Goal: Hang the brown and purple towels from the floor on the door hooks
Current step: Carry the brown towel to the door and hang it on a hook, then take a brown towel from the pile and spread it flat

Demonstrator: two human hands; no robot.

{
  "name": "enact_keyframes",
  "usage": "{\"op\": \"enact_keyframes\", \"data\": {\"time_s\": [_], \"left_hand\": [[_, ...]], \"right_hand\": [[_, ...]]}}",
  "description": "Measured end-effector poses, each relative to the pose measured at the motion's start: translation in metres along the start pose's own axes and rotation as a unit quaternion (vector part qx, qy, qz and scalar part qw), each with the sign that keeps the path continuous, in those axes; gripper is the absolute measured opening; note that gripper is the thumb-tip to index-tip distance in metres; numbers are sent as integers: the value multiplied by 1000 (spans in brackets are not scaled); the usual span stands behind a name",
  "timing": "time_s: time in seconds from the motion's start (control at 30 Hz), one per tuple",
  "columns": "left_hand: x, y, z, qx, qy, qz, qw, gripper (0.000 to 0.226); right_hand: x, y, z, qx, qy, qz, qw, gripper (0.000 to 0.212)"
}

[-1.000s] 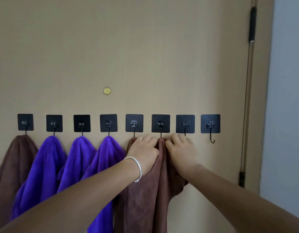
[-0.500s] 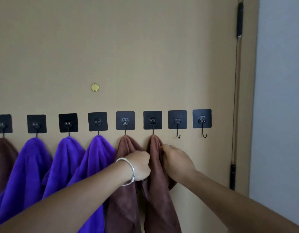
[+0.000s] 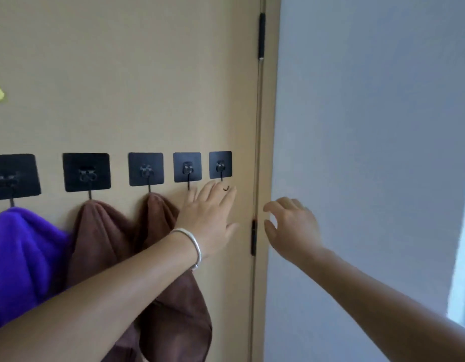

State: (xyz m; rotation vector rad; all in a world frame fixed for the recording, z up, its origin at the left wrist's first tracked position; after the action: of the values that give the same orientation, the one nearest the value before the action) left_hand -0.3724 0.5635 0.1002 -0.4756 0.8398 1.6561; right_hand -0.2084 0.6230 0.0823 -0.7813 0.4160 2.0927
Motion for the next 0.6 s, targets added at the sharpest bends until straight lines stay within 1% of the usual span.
{"op": "enact_keyframes", "data": {"time_s": [0.17,0.33,0.5,0.6], "left_hand": [[7,-72,11,56,-19,-91,994,77],[-15,-174,9,152,-59,-167,972,79],[-66,-284,-8,249,-91,-243,933,79],[-107,-348,-22,310,-105,-275,904,80]], "right_hand": [[-61,-44,-55,65,-21,-102,992,36],[-127,-80,-127,136,-13,-197,971,39],[-208,-114,-206,216,7,-292,932,41],[-271,-130,-257,274,5,-348,897,41]]}}
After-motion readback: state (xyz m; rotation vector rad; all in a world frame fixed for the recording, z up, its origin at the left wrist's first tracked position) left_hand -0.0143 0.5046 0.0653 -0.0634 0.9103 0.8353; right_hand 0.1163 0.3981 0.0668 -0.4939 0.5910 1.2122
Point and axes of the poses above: each hand's wrist, its own z-axis towards the middle knuckle, its own x-axis out of the palm, y = z × x, the point moved 5 cm from there along z, towards the middle knuckle, and after that the axes turned 1 degree about y, right-handed, at the moved point
